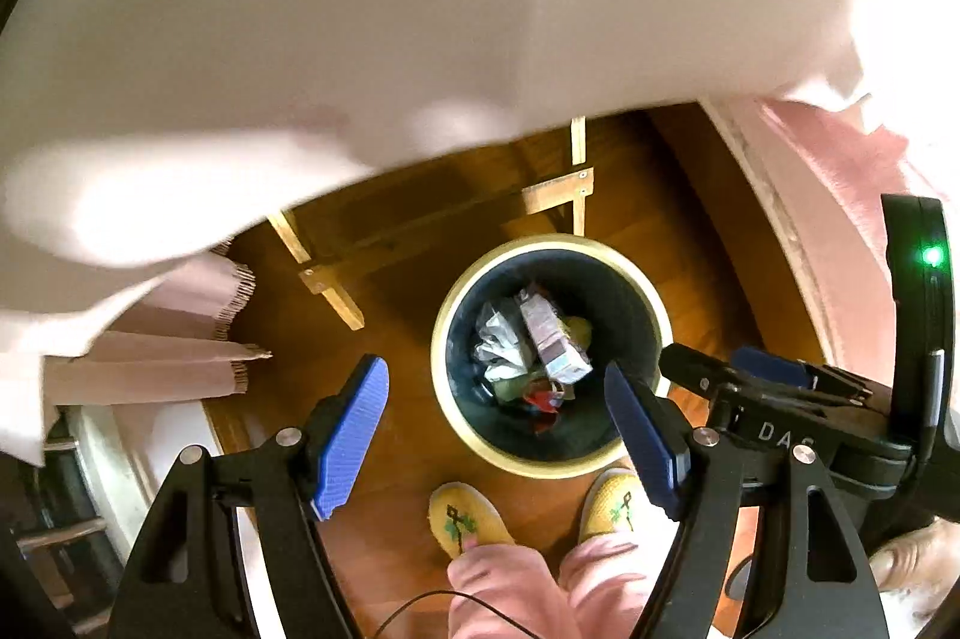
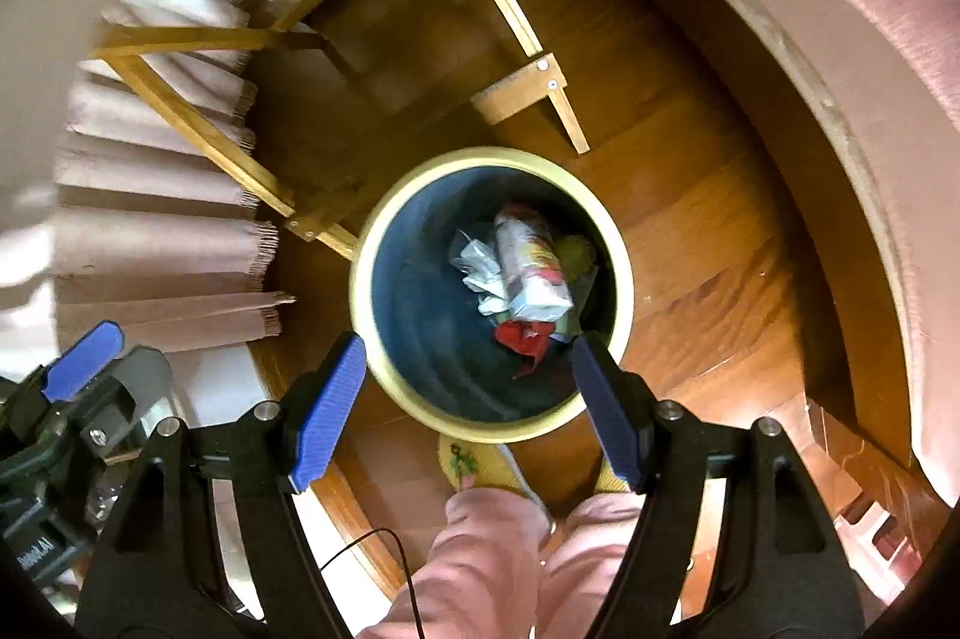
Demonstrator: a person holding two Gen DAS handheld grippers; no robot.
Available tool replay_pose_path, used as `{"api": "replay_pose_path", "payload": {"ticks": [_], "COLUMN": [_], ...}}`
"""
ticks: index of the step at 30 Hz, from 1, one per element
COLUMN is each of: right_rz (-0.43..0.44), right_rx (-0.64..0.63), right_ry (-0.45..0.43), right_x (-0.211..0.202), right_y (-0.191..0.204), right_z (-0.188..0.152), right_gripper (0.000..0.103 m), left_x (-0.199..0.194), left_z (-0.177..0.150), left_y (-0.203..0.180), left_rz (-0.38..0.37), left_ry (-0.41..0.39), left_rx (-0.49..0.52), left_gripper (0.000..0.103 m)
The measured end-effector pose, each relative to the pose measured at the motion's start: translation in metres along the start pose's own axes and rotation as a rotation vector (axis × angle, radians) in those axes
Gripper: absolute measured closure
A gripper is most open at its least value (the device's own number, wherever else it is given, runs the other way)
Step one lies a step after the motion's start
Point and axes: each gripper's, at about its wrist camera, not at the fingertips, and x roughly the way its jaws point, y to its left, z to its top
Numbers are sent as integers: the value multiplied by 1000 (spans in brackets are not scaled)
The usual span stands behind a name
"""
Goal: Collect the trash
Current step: 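Raise both tools back toward the table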
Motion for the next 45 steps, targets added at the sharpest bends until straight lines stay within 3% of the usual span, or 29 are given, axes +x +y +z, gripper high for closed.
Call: {"api": "replay_pose_path", "payload": {"ticks": [7, 13, 20, 26, 35, 41, 45], "right_rz": [51, 103, 134, 151, 112, 44, -4], "right_rx": [-4, -32, -95, -121, -151, -175, -160], "right_ry": [-20, -58, -141, -219, -360, -438, -471], "right_x": [-76, -156, -239, -297, -347, -369, -377], "right_y": [30, 59, 95, 119, 154, 174, 182], "right_z": [-5, -5, 0, 11, 33, 49, 61], "right_gripper": [34, 34, 34, 34, 34, 34, 34], "left_x": [-88, -177, -273, -334, -399, -407, -406], "left_z": [5, 26, 52, 74, 109, 140, 158], "left_y": [-10, -10, -3, 2, 18, 31, 37], "left_rz": [-5, -8, 24, 40, 67, 22, 53], "left_ry": [-63, -168, -318, -383, -484, -494, -531], "left_rx": [35, 55, 114, 163, 202, 188, 190], "left_gripper": [27, 27, 27, 27, 27, 27, 27]}}
